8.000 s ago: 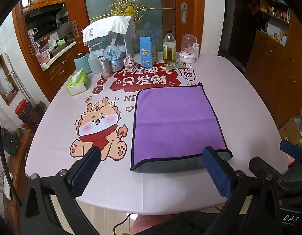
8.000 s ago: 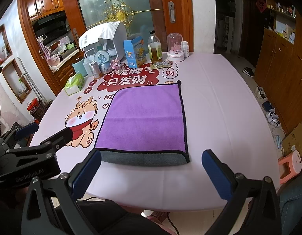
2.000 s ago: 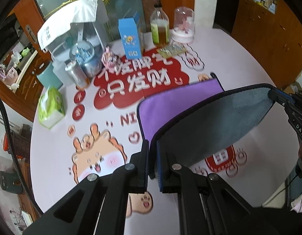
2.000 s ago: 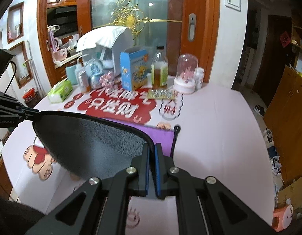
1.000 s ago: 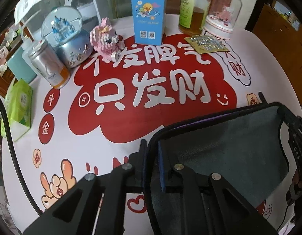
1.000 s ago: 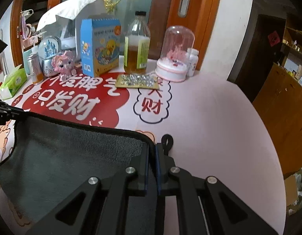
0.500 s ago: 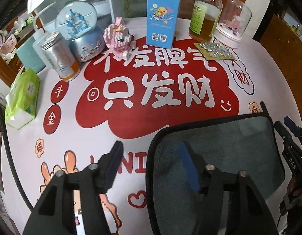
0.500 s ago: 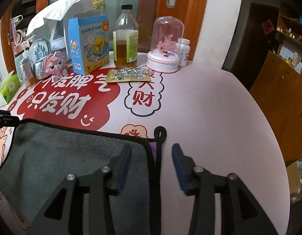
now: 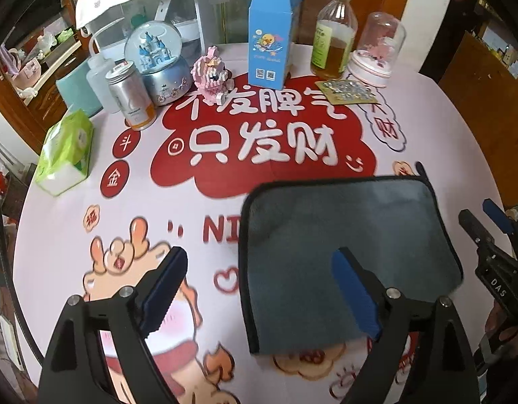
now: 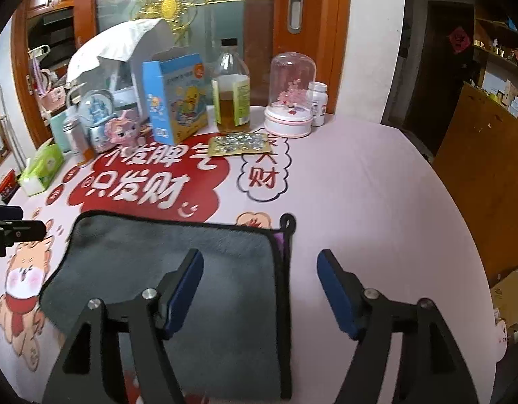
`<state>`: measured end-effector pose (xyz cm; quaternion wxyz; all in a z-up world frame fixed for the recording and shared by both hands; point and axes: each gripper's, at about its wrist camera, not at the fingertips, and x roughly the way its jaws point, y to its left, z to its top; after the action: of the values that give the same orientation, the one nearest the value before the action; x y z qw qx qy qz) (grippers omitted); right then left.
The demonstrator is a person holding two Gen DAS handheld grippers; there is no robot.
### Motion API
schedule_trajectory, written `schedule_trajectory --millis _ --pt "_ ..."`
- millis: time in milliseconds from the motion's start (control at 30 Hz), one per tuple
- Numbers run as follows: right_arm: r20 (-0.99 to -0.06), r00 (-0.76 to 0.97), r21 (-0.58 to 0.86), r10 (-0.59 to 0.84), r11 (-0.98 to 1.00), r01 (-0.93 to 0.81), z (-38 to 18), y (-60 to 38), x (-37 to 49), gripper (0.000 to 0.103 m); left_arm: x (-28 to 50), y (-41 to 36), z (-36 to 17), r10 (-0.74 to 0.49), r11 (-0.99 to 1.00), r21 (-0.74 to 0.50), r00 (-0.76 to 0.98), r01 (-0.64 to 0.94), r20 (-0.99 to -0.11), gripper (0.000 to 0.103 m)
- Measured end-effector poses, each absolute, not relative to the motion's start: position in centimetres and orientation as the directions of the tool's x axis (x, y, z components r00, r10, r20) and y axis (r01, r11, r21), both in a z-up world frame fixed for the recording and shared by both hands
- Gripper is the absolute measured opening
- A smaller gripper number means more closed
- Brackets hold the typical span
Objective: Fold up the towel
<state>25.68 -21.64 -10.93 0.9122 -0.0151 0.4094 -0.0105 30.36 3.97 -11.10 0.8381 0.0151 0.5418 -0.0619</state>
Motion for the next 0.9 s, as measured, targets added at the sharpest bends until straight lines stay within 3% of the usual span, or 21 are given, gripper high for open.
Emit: schedule_trajectory --millis 167,633,900 --pt "-0.766 0.642 0.007 0.013 1.0 -0.013 -10.4 -21.1 22.6 0.08 26.7 3.6 -9.9 -0.095 0.991 -0.049 0.413 0.122 -0.906 0.089" --pt "-0.82 0.566 0.092 0.084 0.996 -0.014 -9.1 -21.0 13.4 0.093 17.1 3.7 -7.2 -0.112 0.992 -0.076 0.443 0.097 -0.89 0.09" --pt "-0.817 0.569 0.102 0.09 0.995 -0.01 -5.9 -21.7 8.4 0.095 12.0 3.1 -4.5 -0.134 0.99 -0.097 0.481 0.1 -0.866 0.102"
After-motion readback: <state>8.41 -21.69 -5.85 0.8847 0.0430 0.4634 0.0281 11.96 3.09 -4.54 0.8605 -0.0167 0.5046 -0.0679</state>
